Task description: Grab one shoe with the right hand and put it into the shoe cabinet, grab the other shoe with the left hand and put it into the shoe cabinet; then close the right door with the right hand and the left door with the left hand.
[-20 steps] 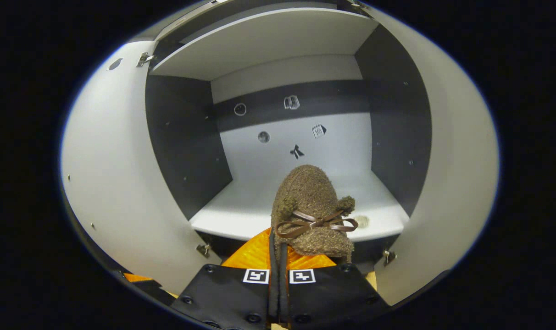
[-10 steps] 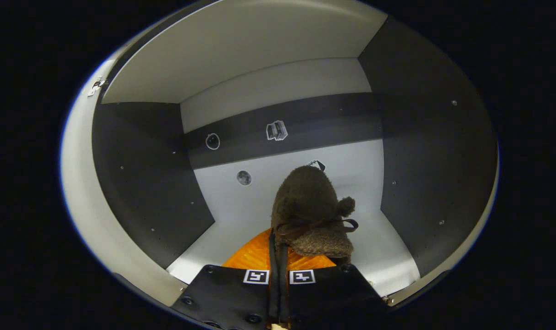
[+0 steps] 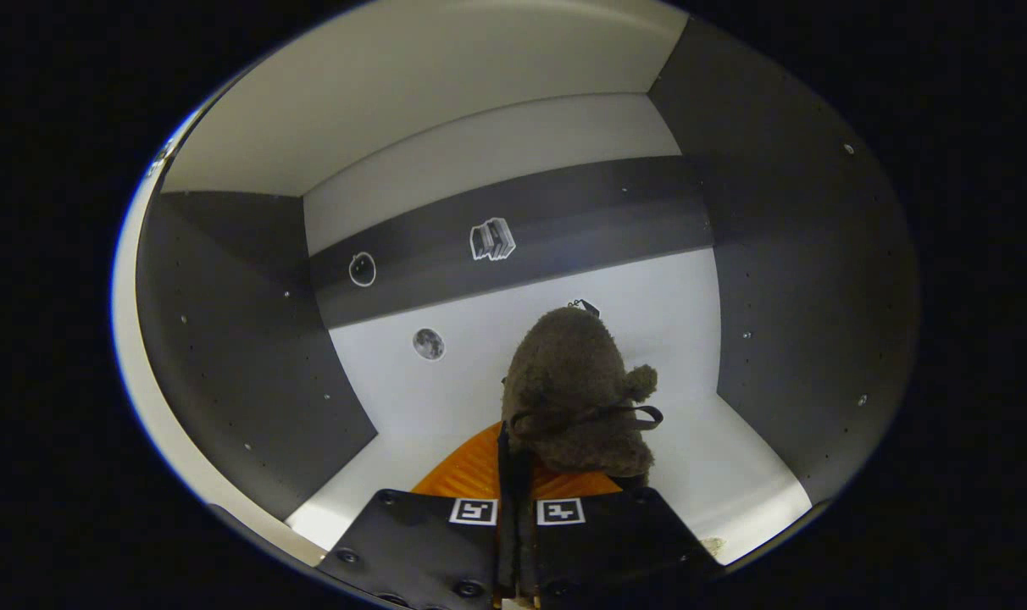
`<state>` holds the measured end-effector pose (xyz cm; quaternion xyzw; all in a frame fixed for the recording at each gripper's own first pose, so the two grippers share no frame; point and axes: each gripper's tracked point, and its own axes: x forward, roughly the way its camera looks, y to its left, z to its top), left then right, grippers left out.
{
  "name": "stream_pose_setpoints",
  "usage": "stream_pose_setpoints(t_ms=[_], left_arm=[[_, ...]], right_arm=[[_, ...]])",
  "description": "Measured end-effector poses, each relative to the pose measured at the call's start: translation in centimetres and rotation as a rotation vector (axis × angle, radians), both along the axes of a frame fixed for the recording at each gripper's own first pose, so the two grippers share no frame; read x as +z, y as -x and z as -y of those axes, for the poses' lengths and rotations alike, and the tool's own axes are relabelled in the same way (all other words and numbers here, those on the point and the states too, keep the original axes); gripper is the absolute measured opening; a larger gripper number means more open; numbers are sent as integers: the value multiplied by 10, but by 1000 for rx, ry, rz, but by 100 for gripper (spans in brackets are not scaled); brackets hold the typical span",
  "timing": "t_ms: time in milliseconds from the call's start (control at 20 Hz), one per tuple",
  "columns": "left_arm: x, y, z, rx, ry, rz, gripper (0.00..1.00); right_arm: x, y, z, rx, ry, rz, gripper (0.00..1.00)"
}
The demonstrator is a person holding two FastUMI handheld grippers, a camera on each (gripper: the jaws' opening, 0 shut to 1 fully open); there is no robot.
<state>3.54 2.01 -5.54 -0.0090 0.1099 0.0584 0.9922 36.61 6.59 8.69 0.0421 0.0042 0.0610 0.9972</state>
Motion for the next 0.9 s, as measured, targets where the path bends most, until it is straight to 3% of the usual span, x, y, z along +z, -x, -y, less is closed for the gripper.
stream_pose_setpoints(t_ms=[50, 200, 350, 500, 550, 600, 700, 750, 800, 900], left_arm=[[-1, 1, -1, 2, -2, -1, 94], [2, 1, -6, 13, -12, 7, 94], [0, 3, -6, 16, -6, 5, 94], [-2, 4, -8, 25, 4, -3, 94], [-4, 5, -8, 30, 7, -3, 94], [-4, 5, -9, 35, 11, -4, 94], [-5, 7, -10, 43, 17, -6, 94], [-5, 7, -11, 47, 20, -5, 94], [-4, 7, -11, 50, 20, -2, 94], [-4, 7, -12, 54, 17, -1, 94]], right_arm=[[-8, -1, -2, -1, 8, -3, 0], [-10, 2, -8, 4, -3, 15, 8], [-21, 2, -6, -11, 1, -24, 10], [-31, 6, -12, 14, 14, -59, 20], [-31, 7, -13, 17, 18, -61, 29], [-31, 8, -15, 21, 16, -65, 48], [-35, 11, -14, 20, -9, -98, 65], [-34, 16, -16, 34, -28, -112, 68], [-33, 18, -20, 50, -45, -120, 81], [-33, 27, -20, 55, -47, -141, 97]])
